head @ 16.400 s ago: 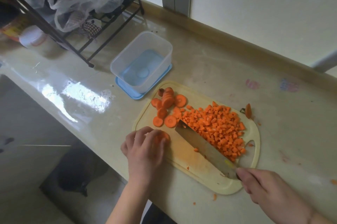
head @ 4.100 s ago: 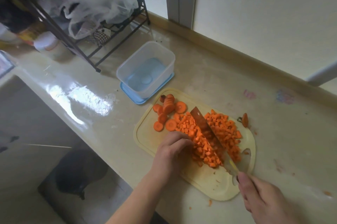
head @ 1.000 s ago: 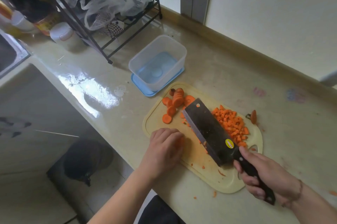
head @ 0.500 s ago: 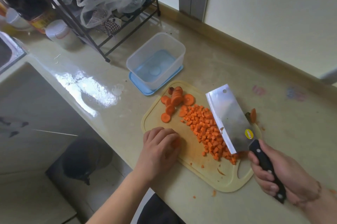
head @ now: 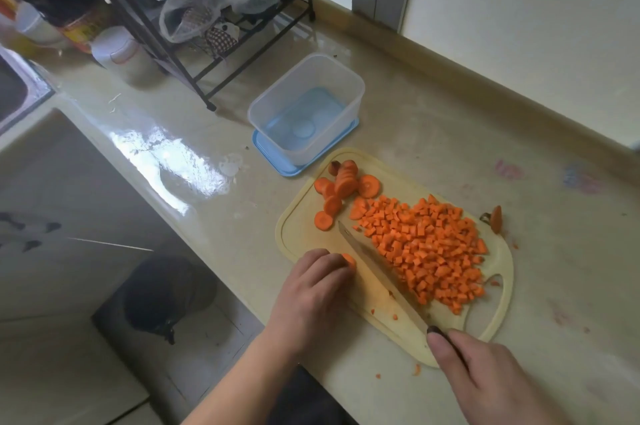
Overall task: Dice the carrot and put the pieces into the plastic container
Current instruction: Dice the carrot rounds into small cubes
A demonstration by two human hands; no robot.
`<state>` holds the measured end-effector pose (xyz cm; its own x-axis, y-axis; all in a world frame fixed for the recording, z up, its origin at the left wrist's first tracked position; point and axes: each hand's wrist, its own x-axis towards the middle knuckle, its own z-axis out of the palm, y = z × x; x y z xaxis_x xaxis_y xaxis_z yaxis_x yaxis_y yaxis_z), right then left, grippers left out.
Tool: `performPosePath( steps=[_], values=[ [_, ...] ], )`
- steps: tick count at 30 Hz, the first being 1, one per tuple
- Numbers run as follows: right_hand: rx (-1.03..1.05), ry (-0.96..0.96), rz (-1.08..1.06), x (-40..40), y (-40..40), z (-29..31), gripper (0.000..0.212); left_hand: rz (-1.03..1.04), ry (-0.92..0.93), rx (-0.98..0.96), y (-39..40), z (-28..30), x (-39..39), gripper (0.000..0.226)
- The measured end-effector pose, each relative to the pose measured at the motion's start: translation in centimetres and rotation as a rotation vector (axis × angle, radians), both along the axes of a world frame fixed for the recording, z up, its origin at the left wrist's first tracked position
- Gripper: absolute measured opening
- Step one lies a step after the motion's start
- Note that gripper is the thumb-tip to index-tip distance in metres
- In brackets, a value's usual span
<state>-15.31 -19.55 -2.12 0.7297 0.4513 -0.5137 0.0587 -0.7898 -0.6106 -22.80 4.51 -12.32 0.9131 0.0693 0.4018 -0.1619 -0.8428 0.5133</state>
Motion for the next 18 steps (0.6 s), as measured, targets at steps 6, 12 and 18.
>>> performPosePath(
  steps=[6, 12, 18],
  values=[
    [0.022, -0.042, 0.086, -0.34, 0.37, -0.32, 0.081, -0.032, 0.042, 0.013, -0.23, 0.25, 0.24, 0.022],
    [0.043, -0.11, 0.116, -0.72, 0.5, -0.12, 0.071, -0.012, 0.057, 0.011, -0.16, -0.27, -0.05, 0.024],
    [0.025, -0.084, 0.054, -0.92, -0.17, -0.56, 0.078, 0.018, 0.052, -0.018, -0.37, -0.01, 0.01, 0.02]
  ],
)
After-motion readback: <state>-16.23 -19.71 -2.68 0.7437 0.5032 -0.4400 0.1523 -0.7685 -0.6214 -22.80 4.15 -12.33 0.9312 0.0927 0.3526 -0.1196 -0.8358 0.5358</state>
